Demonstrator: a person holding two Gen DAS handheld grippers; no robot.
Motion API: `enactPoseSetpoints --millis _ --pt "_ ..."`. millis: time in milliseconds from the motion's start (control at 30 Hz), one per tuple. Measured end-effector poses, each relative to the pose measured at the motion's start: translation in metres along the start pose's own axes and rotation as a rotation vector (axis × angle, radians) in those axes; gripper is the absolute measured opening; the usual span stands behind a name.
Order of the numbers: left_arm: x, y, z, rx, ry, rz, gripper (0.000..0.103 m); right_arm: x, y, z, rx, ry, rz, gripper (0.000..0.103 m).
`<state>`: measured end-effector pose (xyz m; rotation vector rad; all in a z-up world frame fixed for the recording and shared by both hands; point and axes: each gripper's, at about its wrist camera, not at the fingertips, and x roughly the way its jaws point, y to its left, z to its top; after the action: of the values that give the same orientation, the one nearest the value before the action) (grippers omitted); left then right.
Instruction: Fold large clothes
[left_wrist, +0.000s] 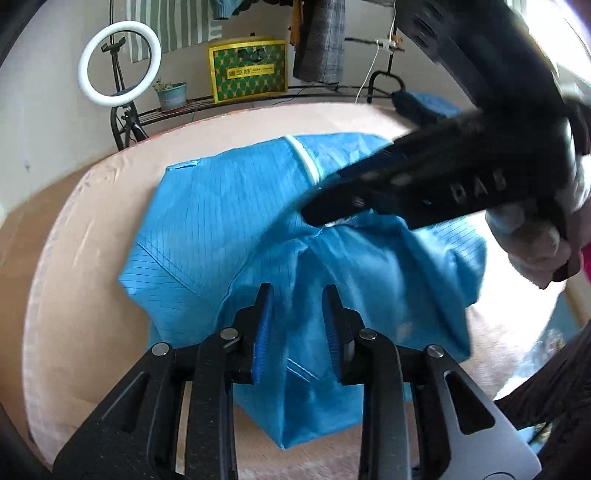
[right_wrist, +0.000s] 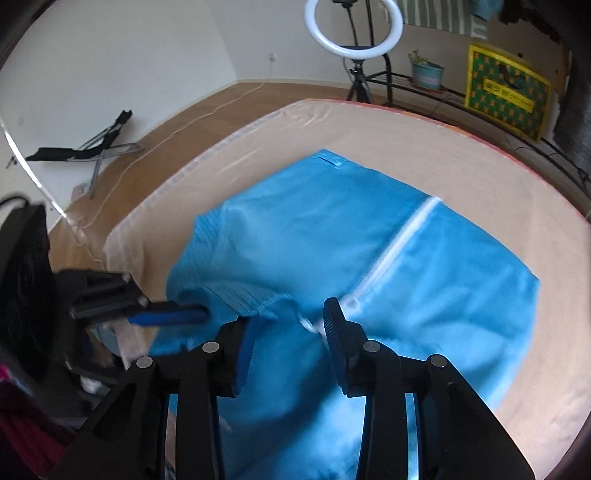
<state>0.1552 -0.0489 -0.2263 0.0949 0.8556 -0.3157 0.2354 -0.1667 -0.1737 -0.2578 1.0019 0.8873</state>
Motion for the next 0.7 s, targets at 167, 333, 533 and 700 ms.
enactPoseSetpoints --millis 167,333,533,700 --pt "0.013 0.010 0.001 -0.024 0.021 0.008 0.015 0.018 -0.014 0.009 0.070 0.019 0.060 0.026" --pt "0.015 0.025 0.002 -0.091 0.003 -0.057 0.000 0.025 -0.030 0.010 0.152 0.033 0.116 0.001" --pt "0.000 0.030 0.004 -0.122 -0.035 -0.112 0.000 0.012 -0.026 0.013 0.118 -0.021 0.139 0.002" --pt "0.000 0.027 0.003 -0.102 -0.038 -0.103 0.000 0.021 -0.027 0.015 0.143 0.018 0.172 0.041"
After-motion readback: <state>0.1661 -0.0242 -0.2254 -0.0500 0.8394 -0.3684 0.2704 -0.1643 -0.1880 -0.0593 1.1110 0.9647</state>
